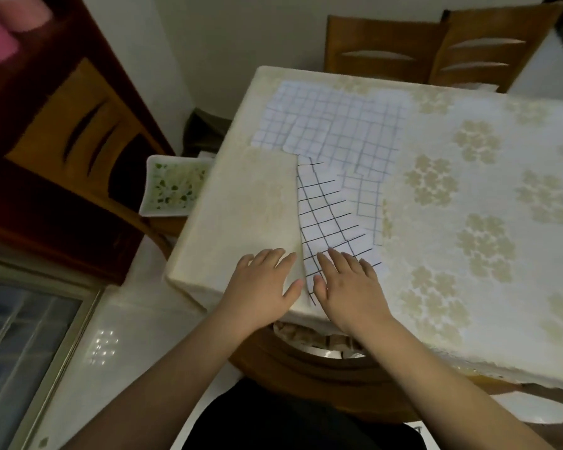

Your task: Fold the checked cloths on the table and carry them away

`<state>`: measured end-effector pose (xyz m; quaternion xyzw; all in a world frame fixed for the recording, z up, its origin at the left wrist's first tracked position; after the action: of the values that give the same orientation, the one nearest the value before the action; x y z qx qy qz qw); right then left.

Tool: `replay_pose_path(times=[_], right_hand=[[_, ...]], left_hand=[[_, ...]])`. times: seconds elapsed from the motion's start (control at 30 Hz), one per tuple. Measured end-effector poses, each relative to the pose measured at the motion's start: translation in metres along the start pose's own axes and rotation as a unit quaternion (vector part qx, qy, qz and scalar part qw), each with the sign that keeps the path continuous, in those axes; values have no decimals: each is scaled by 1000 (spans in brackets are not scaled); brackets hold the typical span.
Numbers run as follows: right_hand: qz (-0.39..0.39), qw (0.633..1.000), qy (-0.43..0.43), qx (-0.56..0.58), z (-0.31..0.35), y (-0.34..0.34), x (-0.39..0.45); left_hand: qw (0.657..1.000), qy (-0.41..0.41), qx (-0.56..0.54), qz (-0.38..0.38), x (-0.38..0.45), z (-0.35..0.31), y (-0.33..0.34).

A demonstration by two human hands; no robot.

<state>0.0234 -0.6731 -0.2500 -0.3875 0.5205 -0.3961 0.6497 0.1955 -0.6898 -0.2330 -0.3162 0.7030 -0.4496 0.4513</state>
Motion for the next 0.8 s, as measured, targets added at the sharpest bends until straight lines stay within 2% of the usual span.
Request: replay_pose_path(times=[0.13,0.37,0.5,0.67,0.73,0.8], right_hand=[[-22,998,46,22,-4,3,27],[31,991,119,61,-5,8,79],[39,988,131,68,-10,4,108],[54,972,154,167,-30,5,151],[38,965,172,192,-44,10,167],[11,970,183,162,-59,13,183]], left_hand=[[999,42,1,13,44,16,-3],[994,102,-4,45,108,49,-4],[992,108,-6,62,139,66,-4],[990,108,-19,90,172,75,6],[988,107,-31,111,183,75,14],[986,100,-49,126,187,73,21]])
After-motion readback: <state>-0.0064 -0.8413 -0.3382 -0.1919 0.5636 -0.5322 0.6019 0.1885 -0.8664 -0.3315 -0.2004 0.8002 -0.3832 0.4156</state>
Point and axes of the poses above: each hand's wrist, its own x-axis towards the middle knuckle, its own y-axis out of the palm, z = x × y, the point moved 1 cm from there along x, towards the middle knuckle, and after that the axes turned 8 degrees about z, right-handed, at the moved point
